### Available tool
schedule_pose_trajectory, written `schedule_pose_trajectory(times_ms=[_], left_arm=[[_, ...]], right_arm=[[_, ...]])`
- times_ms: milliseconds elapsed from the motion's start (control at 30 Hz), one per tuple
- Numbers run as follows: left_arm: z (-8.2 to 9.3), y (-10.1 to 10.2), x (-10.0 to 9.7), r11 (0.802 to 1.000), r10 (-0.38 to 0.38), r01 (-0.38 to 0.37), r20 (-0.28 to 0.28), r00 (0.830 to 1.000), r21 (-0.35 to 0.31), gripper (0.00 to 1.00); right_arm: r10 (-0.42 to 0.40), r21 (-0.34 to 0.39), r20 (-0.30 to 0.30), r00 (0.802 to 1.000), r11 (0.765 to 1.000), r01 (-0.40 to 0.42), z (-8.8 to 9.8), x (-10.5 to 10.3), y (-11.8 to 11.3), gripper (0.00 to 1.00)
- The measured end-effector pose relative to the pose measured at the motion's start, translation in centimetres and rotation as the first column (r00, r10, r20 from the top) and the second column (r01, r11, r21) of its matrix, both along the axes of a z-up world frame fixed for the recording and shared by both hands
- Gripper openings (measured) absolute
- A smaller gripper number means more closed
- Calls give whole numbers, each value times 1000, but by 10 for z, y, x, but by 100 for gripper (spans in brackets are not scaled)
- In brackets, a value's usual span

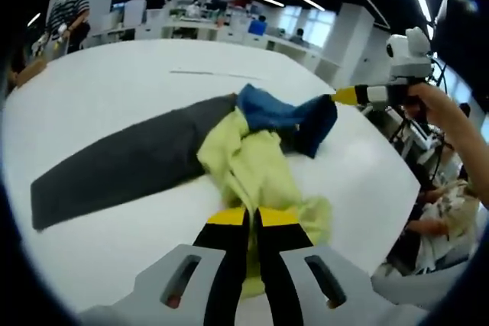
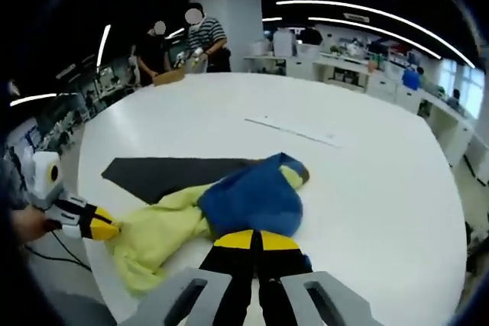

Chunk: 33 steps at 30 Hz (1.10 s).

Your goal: Fold the garment on the visible template until the final outline fits inside the template.

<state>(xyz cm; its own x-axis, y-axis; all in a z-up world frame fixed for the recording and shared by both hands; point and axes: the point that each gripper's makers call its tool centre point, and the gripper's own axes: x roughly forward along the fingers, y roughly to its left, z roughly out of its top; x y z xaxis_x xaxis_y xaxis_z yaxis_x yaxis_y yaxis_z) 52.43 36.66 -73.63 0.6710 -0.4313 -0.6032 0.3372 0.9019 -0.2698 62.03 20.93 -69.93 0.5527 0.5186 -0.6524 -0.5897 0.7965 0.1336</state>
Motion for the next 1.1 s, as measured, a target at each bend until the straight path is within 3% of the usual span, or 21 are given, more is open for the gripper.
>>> schedule_pose_trajectory(times_ms=[367,733,1000,1100], left_arm=[[0,2,2,1000,8,-8,-4,1000,-1,2],[-1,3,2,1000,8,-8,0,1000,12,2],[-2,4,1,1000,2,-2,1,1000,25,2],[-3,4,-1,999,-7,7,0,1000,32,2]], right_arm=[[48,42,-108,993,998,-44,-36,-33,17,0],[42,20,-162,986,999,-39,-72,-58,23,0],[60,-42,-165,984,997,-68,-89,-68,21,0],[85,-26,-159,984,996,-91,-88,-69,21,0]])
